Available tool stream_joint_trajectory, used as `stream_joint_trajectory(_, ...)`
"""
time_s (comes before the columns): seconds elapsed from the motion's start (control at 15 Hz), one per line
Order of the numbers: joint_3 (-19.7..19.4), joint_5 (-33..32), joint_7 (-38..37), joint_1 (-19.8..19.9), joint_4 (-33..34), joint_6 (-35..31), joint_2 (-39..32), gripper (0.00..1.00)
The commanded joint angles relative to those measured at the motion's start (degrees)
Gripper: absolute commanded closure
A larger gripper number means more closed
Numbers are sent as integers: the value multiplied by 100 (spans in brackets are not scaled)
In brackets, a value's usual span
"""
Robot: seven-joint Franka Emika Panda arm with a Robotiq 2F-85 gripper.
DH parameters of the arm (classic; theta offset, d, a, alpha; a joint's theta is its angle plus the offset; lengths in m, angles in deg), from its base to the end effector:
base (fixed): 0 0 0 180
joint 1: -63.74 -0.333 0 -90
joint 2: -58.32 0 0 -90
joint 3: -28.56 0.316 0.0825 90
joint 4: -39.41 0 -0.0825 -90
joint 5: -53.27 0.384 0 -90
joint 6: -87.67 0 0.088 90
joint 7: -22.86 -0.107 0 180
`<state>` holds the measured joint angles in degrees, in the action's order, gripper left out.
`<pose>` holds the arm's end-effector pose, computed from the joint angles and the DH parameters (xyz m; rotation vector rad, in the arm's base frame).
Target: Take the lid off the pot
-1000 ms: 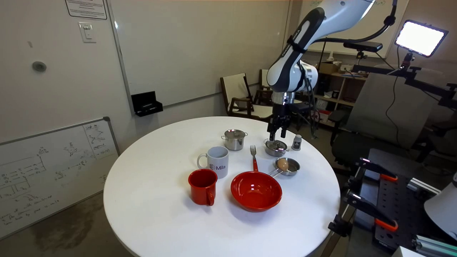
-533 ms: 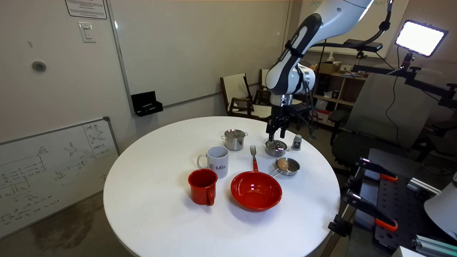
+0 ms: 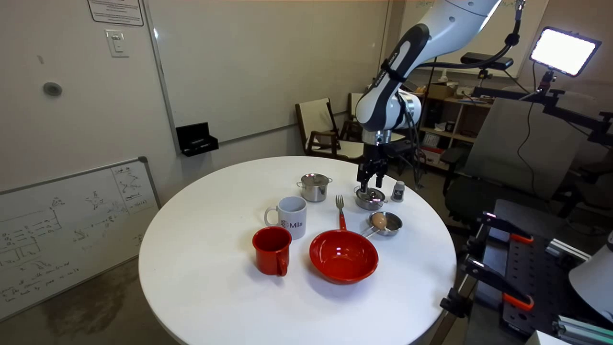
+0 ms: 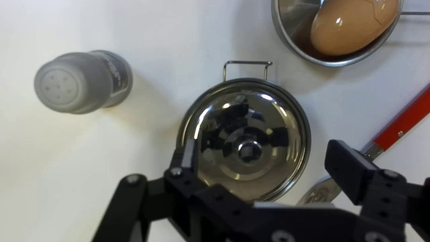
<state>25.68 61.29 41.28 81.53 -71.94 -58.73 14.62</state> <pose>0.5471 -0.2095 0.0726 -3.0462 0.2294 0.1967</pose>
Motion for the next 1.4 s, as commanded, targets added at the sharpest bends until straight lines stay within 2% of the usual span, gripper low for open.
stream_joint_trajectory(0.0, -29, -146, -230, -26, 169, 37, -128, 35)
stream_joint_trajectory(0.47, -48, -161, -349, -28, 198, 45, -128, 89)
stream_joint_trajectory(0.53, -52, -160, -355, -25, 199, 49, -128, 93)
stream_joint_trajectory(0.6, -55, -160, -360, -24, 195, 46, -126, 95)
stream_joint_trajectory(0.8, -52, -137, -380, -8, 146, 26, -73, 90)
stream_joint_trajectory(1.13, -177, -213, -449, -72, -193, -95, 495, 90)
stream_joint_trajectory(1.33, -244, -316, -416, -71, -86, 65, 671, 90)
